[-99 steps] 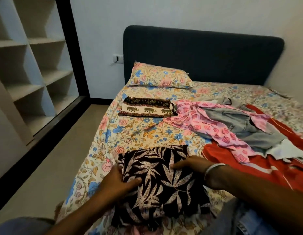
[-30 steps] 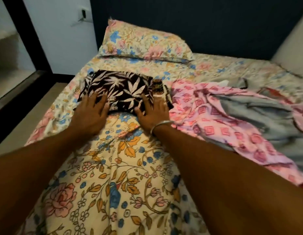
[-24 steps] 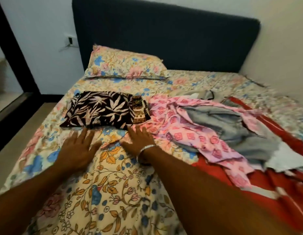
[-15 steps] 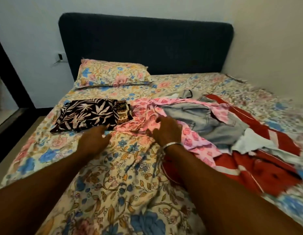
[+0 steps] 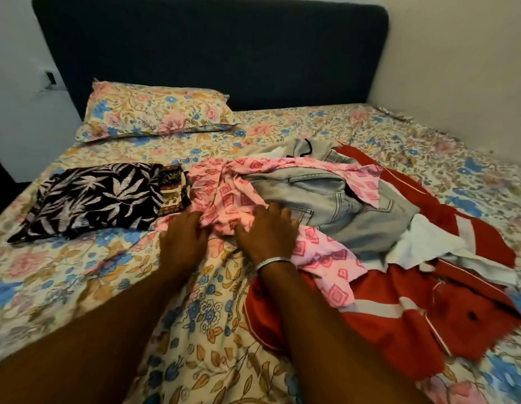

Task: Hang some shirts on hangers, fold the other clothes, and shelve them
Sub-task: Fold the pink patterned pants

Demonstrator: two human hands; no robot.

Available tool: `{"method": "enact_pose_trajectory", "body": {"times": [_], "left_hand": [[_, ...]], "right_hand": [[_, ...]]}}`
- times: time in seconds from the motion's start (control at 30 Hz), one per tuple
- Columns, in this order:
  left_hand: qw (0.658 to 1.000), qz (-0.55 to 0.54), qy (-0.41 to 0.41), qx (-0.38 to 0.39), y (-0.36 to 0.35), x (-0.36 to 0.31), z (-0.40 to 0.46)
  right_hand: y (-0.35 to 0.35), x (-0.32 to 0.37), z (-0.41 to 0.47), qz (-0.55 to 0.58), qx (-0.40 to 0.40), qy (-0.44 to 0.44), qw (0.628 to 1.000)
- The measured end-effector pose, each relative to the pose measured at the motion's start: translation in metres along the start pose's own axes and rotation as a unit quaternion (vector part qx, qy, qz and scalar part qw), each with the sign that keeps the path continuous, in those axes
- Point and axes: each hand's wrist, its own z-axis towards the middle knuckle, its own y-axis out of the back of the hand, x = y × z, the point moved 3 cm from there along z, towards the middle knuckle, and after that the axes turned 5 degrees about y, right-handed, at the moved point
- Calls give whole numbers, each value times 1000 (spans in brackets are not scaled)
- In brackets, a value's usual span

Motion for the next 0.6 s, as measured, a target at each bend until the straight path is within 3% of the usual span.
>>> {"method": "enact_pose_trajectory", "body": {"times": [0.17, 0.33, 0.43, 0.53, 0.6], "left_hand": [[988, -142, 45, -35, 9, 6, -14], [976, -200, -57, -65, 48, -27, -34], [964, -235, -96, -77, 84, -47, -53], [960, -278, -39, 0, 114, -34, -54], [937, -341, 26, 66, 133, -11, -57]], "right_hand": [[1, 18, -1, 25, -17, 14, 999], [15, 59, -16, 136, -34, 113, 984], [22, 83, -28, 254, -70, 114, 958], [26, 98, -37, 248, 2, 165, 954], [31, 105, -46, 187, 58, 206, 959]]}}
